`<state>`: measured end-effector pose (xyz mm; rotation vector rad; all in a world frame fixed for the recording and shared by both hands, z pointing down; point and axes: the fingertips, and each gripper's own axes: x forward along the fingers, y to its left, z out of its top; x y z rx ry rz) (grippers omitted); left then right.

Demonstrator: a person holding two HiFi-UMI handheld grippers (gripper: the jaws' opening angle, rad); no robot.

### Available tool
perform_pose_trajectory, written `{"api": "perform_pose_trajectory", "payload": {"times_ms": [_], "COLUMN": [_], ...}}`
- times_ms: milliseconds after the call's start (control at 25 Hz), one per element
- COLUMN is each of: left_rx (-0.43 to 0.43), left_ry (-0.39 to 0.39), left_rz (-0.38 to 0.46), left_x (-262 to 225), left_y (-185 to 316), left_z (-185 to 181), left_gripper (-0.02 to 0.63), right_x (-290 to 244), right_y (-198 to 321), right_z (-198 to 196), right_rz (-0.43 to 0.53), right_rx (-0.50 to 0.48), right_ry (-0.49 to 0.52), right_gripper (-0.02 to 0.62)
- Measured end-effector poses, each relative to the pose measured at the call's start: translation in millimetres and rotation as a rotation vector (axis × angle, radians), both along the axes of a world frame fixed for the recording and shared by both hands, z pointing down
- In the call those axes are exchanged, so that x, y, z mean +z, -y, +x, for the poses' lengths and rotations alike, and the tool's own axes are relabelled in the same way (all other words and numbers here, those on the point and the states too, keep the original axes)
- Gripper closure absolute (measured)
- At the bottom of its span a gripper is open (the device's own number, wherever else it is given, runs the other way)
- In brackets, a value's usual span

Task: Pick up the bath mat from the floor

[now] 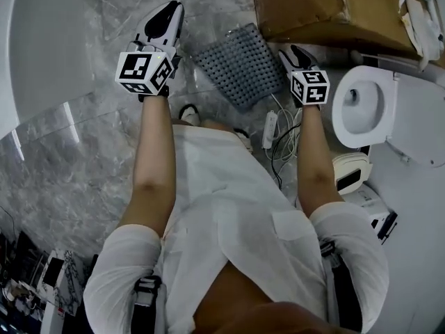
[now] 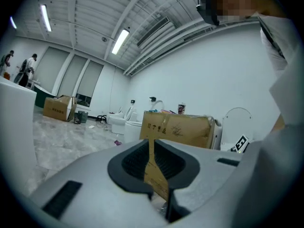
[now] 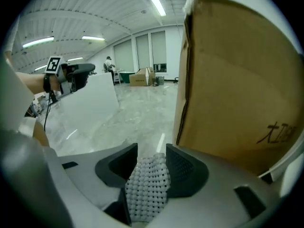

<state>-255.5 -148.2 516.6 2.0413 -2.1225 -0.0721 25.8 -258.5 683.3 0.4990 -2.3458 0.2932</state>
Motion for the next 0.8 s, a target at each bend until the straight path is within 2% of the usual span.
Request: {"api": "perform_pose_trajectory", "payload": {"times_ms": [200,360,600,800], "left_rx": [0.072,0.088,0.034,0.021], "left_ry": [0.041,0.074,0.115,0.075], "left_rz": [0.024,0.046,0.076,0.078], "left_x": [56.6,78.8,50.9,47.0], "left_y": [18.4,12.7,1.4,-2.1], "left_z": [0.7,6.4,3.3,9.9], "left_gripper": [0.565,0.565,0.565,0.565], "right_x": [118.7,183.6,251.0,285.8], "right_y": [-0.3,6.1,11.9,21.5], "right_z": [-5.9,-7.1,-8.5,-1.8], "right_rz": [-0.065,-0.085,-0.127,-0.157], "right_rx": [-0.084,-0.127,-0.211,-0.242], "right_ry": [-0.105,-0.17,-0.286,-0.396], "right_gripper": [0.367,0.356,0.335,0.322]}}
